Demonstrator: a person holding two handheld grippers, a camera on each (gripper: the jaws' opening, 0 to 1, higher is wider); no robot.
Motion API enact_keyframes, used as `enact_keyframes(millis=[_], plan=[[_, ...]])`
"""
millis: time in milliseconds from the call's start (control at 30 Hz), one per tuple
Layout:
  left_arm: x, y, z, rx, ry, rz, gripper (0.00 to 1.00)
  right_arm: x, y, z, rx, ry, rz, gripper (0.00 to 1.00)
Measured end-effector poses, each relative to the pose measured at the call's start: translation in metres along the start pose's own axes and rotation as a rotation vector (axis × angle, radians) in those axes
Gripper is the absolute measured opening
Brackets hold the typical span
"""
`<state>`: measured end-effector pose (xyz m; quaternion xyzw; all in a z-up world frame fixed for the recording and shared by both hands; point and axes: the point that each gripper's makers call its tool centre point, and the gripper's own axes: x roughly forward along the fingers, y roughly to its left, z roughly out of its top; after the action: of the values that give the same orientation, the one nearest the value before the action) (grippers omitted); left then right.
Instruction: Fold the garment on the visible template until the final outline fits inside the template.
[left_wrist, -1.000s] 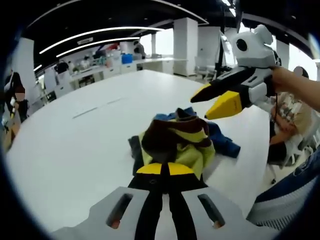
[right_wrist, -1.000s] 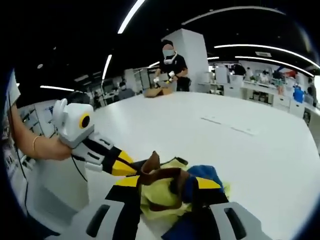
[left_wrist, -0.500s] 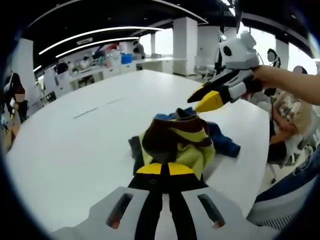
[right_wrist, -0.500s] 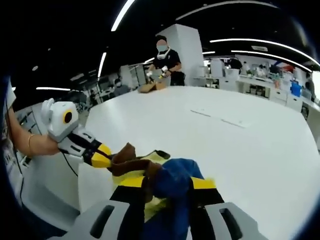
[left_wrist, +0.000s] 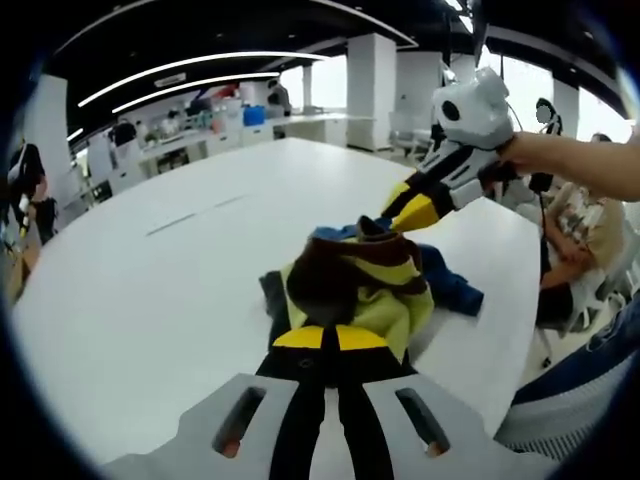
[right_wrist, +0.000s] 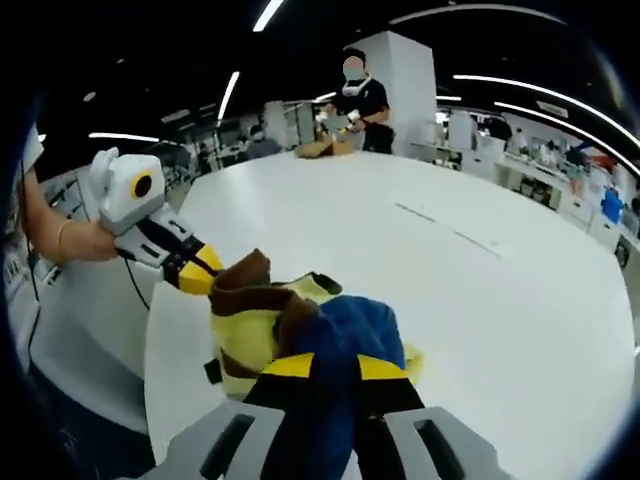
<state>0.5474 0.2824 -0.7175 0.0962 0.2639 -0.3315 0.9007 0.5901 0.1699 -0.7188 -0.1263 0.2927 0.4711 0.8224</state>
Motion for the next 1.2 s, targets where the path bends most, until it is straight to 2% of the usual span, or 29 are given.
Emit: enact_keyframes(millis=[100,233,367,500,567,667,833,967,1067,1200], plan=[[-0.001,0.001,-0.001,-0.002,0.0,0.003,0.0,0.002,-0.001,-0.007,-0.027,0.035,-0.012,0.0],[-0.004,0.002,-0.002,-0.004,0.0,0.009,0.0,0.001,-0.003,-0.013,-0.019,0.059,-0.021,0.0],[-0.01,0.005,-0.001,-0.002,-0.007,0.018,0.0,-0.005,-0.002,-0.01,-0.02,0.048,-0.024,0.0],[-0.021,0.008,0.004,-0.013,-0.025,0.018,0.0,-0.016,-0.003,0.001,0.001,0.002,-0.035,0.0],[-0.028,0.013,0.009,-0.035,-0.059,0.028,0.0,-0.022,-0.008,0.007,0.007,-0.019,-0.059,0.0],[-0.036,0.02,0.015,-0.052,-0.081,0.045,0.0,-0.03,-0.013,0.014,0.007,-0.043,-0.081,0.0],[-0.051,0.04,0.039,-0.034,-0.146,0.107,0.0,-0.043,-0.027,0.028,-0.029,-0.071,-0.147,0.0],[-0.056,0.054,0.051,-0.023,-0.153,0.149,0.0,-0.051,-0.038,0.041,-0.02,-0.094,-0.194,0.0],[-0.056,0.063,0.06,-0.026,-0.173,0.161,0.0,-0.055,-0.042,0.051,0.006,-0.13,-0.199,0.0],[-0.056,0.074,0.076,-0.022,-0.205,0.184,0.0,-0.057,-0.052,0.06,-0.003,-0.137,-0.231,0.0]])
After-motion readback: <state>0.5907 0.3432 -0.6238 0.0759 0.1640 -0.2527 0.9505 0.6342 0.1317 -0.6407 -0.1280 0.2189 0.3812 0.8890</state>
